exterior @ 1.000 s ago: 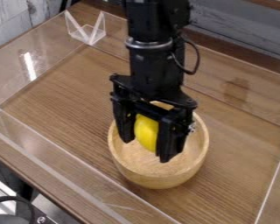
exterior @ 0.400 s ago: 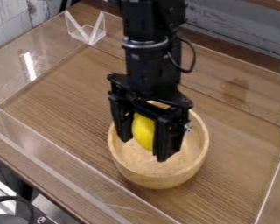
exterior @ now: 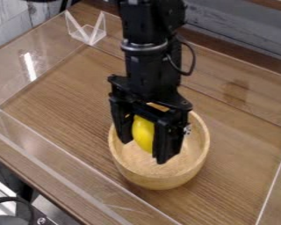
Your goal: Put the lemon in the brown bowl
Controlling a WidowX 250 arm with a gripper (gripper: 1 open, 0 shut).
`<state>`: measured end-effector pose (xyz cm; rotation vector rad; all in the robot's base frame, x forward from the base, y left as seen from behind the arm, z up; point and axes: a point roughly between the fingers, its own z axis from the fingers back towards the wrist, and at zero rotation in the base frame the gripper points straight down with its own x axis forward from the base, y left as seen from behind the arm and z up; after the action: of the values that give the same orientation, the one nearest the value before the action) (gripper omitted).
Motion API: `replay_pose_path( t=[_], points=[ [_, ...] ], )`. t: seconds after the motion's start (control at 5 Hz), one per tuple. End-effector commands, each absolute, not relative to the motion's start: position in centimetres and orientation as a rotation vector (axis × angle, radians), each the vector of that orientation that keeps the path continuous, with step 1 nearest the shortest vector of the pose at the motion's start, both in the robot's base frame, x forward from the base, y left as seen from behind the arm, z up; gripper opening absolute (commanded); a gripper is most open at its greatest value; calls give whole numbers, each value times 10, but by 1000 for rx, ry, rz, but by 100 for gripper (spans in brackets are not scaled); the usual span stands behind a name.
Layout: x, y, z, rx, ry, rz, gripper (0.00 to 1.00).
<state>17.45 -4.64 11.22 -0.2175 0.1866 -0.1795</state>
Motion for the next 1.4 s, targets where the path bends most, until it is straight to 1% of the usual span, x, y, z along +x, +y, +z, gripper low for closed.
replay_pose_path(
  t=[0.0, 0.4, 1.2],
  points=[
    [179, -44, 119, -219, 139, -180, 0],
    [179, -43, 117, -215, 134, -187, 0],
    [182, -43, 118, -223, 127, -172, 0]
  ],
)
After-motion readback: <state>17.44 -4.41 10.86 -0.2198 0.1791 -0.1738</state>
